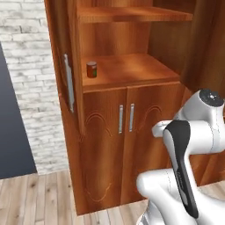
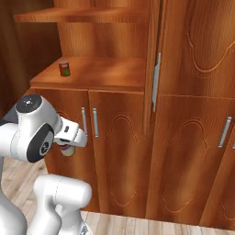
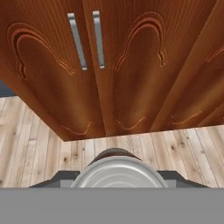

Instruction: Restock the canned food cabinet by taking the new fresh canned food from the counter and placing it in the cabinet. Then, take the old canned food from the cabinet and place it on the counter.

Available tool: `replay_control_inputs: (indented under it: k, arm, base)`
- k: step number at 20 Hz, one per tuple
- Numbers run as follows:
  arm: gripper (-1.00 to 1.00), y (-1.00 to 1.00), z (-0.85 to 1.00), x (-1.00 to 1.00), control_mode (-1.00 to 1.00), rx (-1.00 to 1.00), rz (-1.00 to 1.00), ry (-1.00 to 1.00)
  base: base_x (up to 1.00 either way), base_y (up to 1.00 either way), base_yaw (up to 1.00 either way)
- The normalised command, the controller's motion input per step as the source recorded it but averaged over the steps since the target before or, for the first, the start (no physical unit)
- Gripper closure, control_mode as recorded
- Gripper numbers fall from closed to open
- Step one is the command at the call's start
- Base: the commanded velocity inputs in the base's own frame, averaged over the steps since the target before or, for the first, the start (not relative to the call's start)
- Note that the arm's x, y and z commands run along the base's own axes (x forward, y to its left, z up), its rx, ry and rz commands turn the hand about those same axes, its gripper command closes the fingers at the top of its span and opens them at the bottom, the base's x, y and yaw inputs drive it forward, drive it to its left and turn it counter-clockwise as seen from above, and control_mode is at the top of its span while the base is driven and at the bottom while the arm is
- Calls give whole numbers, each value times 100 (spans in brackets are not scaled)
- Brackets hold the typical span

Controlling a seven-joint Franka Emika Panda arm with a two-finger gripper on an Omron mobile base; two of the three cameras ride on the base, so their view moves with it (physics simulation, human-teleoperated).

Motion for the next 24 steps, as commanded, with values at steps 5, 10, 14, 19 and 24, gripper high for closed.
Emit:
replay_control_inputs:
  k: [5, 10, 14, 19, 24]
  arm:
    - [100, 0, 0, 0, 100, 0, 0, 0]
    - [100, 0, 0, 0, 100, 0, 0, 0]
    - [100, 0, 0, 0, 100, 0, 0, 0]
    - [100, -7, 13, -14, -100, 0, 2, -2]
    - [100, -3, 79, -8, -100, 1, 11, -36]
  base:
    - [16, -1, 14]
    - [99, 12, 1]
    - [75, 1, 4]
    - [9, 0, 2]
    - [0, 0, 0]
